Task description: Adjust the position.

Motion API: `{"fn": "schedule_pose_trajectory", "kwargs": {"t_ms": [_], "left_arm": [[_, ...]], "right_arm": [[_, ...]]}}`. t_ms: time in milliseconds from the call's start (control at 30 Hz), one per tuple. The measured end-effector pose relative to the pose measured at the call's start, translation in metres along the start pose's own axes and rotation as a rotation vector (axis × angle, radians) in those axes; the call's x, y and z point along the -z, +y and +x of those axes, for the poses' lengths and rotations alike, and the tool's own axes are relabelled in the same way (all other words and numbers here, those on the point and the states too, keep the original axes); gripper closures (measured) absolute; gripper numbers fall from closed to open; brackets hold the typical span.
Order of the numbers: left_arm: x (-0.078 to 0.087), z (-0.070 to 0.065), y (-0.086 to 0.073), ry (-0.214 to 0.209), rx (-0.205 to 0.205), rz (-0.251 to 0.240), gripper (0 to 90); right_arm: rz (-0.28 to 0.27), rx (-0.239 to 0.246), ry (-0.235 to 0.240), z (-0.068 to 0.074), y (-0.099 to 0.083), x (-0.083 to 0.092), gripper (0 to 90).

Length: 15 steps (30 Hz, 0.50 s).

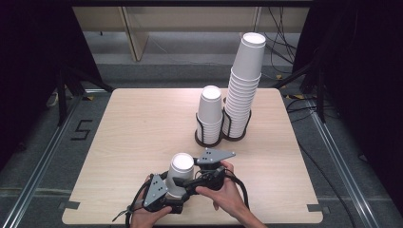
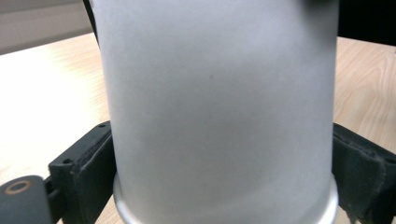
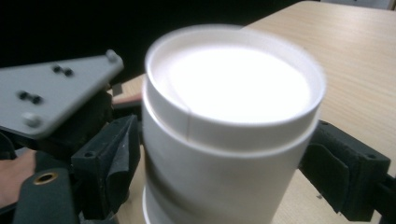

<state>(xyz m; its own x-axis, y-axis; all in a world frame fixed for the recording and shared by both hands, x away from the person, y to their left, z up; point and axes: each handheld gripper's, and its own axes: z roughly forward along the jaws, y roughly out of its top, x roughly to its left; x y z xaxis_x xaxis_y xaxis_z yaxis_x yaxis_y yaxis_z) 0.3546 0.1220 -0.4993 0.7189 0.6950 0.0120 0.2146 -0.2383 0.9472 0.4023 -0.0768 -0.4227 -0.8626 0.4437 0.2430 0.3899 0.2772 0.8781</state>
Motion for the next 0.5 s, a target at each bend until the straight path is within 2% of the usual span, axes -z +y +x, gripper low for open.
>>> {"fn": "schedule_pose_trajectory", "kwargs": {"t_ms": [33, 67, 133, 200, 233, 267, 300, 367, 400, 433, 500], "left_arm": [[-0.001, 0.000, 0.000, -0.004, -0.018, 0.002, 7.3], [0.000, 0.000, 0.001, 0.002, -0.063, 0.021, 7.3], [0.000, -0.003, 0.001, -0.007, -0.082, 0.025, 7.3], [-0.001, -0.005, 0.002, -0.021, -0.083, 0.032, 7.3], [-0.001, -0.005, 0.002, -0.020, -0.089, 0.033, 7.3], [-0.001, -0.006, 0.002, -0.023, -0.094, 0.041, 7.3], [-0.002, -0.007, 0.001, -0.032, -0.089, 0.033, 7.2], [-0.001, -0.005, 0.001, -0.041, -0.075, 0.011, 6.1], [-0.001, -0.005, 0.001, -0.047, -0.067, -0.007, 5.3], [-0.001, -0.005, 0.001, -0.051, -0.063, -0.028, 4.6], [0.000, -0.005, 0.002, -0.048, -0.055, -0.069, 3.6]], "right_arm": [[-0.003, -0.001, -0.010, 0.000, 0.002, 0.003, 16.1], [-0.012, 0.015, -0.004, -0.001, 0.004, 0.004, 16.2], [-0.015, 0.003, 0.001, -0.002, 0.006, 0.008, 16.7], [-0.008, 0.015, 0.015, -0.003, 0.007, 0.011, 18.2], [0.004, -0.001, 0.008, -0.001, 0.007, 0.012, 19.4], [-0.006, 0.028, 0.019, -0.003, 0.007, 0.012, 24.1], [-0.007, 0.033, 0.018, -0.004, 0.007, 0.012, 24.4], [-0.013, 0.008, 0.032, -0.003, 0.009, 0.014, 25.1], [-0.011, -0.019, 0.024, -0.002, 0.009, 0.016, 25.3], [-0.025, -0.004, 0.030, -0.004, 0.010, 0.016, 25.4], [-0.037, -0.040, 0.027, -0.004, 0.012, 0.020, 25.8]]}}
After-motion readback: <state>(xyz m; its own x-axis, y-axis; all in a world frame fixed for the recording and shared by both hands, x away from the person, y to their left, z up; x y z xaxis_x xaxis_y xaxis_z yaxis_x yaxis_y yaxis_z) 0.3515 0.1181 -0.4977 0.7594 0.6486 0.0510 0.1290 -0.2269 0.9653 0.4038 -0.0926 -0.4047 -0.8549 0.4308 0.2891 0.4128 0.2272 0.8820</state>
